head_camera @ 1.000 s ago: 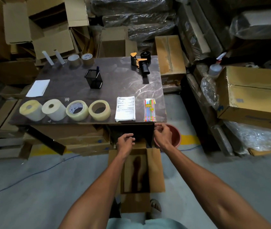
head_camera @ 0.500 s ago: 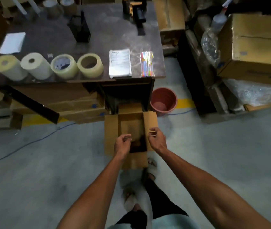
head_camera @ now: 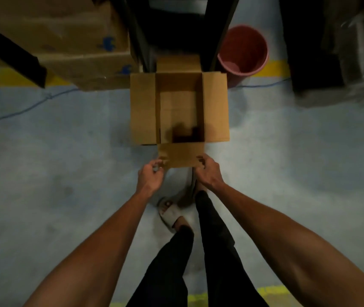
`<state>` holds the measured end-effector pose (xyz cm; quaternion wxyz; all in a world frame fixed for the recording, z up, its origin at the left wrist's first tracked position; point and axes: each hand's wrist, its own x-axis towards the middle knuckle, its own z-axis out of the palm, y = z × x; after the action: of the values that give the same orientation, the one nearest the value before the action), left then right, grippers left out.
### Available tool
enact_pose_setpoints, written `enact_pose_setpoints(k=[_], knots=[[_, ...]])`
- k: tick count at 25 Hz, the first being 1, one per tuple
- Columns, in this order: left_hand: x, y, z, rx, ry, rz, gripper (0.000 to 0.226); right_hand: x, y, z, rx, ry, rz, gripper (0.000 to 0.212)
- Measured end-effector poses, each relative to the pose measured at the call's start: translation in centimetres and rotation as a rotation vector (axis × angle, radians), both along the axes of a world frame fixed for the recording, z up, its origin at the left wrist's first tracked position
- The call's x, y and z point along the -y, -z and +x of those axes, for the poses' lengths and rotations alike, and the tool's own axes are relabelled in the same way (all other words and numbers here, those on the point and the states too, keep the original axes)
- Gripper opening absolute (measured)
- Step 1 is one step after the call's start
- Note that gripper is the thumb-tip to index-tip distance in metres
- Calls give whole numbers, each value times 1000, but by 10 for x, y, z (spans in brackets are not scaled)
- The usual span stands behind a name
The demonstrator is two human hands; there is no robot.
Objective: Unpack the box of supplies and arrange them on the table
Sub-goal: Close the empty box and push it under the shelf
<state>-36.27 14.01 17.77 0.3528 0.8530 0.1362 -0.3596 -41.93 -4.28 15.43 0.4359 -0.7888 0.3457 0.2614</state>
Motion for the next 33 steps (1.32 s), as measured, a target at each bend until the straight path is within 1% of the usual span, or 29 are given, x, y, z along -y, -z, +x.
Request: enact_pose_setpoints(k=[2,4,6,8,9,11,13,15,17,20,22,24,26,29,31,33], knots=[[-6,39,-2,-15,49,17,33,-1,39,-12,-7,-139,-57,46],[-9,75,-3,-34,95,31,37,0,77,-22,-15,-287,-111,55],[-10,109,-2,-47,163,45,43,0,111,-21,-14,-330,-154,59],[-9,136,0,-75,211,65,49,2,133,-19,-30,-308,-199,64],[-8,147,4,-93,203,66,53,3,145,-16,-43,-279,-207,69],[-6,166,12,-132,151,28,61,5,164,-12,-85,-196,-179,79],[-2,176,20,-216,36,-32,60,6,176,-7,-90,-91,-105,80],[2,182,27,-285,-63,-75,54,6,183,-4,-75,20,-31,80],[4,183,29,-315,-100,-102,46,7,183,-5,-77,62,-19,80],[6,180,28,-268,-151,-113,38,13,175,-8,-101,62,-54,75],[6,173,28,-183,-185,-98,45,16,167,-10,-57,92,-63,68],[7,160,29,-101,-233,-70,56,18,157,-9,12,130,-77,69],[6,152,32,-37,-314,-66,62,19,145,-3,68,155,-92,75],[10,147,46,38,-442,-103,60,22,137,13,172,212,-68,84],[17,151,59,55,-534,-161,68,25,135,29,244,274,-23,92],[24,158,72,60,-540,-205,77,26,138,45,286,247,-26,101]])
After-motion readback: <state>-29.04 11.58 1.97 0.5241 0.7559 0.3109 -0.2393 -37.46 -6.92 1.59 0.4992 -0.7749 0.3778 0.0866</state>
